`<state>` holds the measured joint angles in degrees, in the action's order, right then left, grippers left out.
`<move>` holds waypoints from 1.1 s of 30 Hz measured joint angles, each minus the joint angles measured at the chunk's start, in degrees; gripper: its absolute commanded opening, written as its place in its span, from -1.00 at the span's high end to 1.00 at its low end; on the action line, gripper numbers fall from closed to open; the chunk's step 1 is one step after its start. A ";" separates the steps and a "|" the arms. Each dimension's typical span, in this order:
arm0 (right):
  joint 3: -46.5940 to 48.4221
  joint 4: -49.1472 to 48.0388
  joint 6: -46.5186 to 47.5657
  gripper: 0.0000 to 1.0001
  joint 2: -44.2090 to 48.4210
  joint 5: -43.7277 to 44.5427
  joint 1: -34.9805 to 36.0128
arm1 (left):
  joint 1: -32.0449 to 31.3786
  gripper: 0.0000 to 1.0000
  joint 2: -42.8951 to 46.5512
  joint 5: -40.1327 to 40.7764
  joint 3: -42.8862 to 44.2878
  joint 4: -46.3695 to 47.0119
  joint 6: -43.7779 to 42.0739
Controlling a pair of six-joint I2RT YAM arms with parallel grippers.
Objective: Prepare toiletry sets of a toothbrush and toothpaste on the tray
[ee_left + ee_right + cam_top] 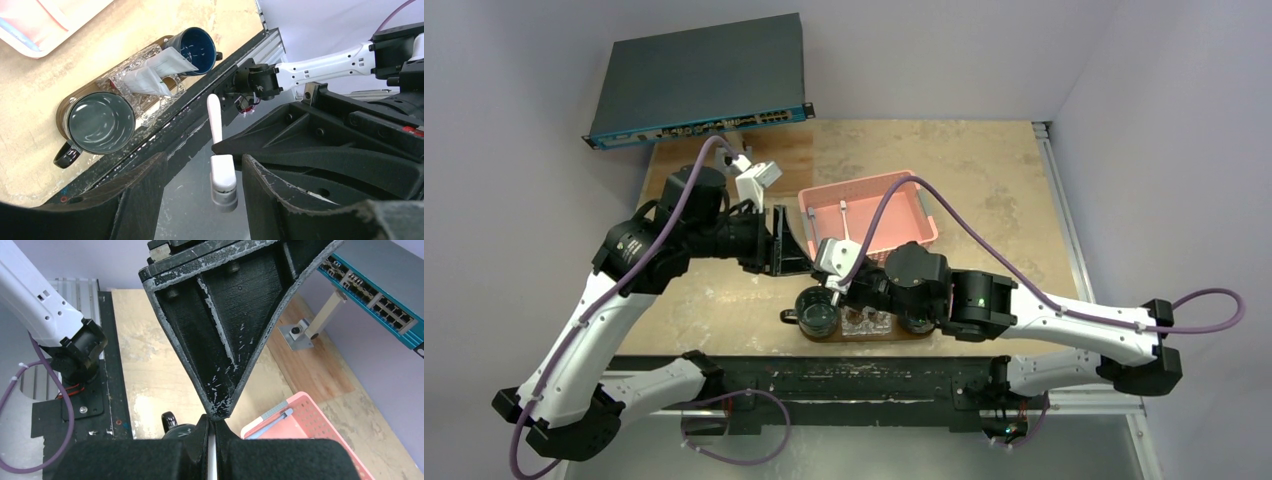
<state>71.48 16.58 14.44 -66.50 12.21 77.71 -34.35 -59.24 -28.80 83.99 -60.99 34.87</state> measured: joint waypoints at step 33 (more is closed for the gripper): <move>0.00 0.07 -1.18 0.51 -1.90 4.55 1.07 | 0.22 1.00 0.98 -0.66 -1.22 0.17 -0.57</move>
<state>71.48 16.64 13.26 -68.40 16.75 78.78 -34.13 -58.26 -29.45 82.76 -60.82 34.30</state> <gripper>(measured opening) 0.124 0.192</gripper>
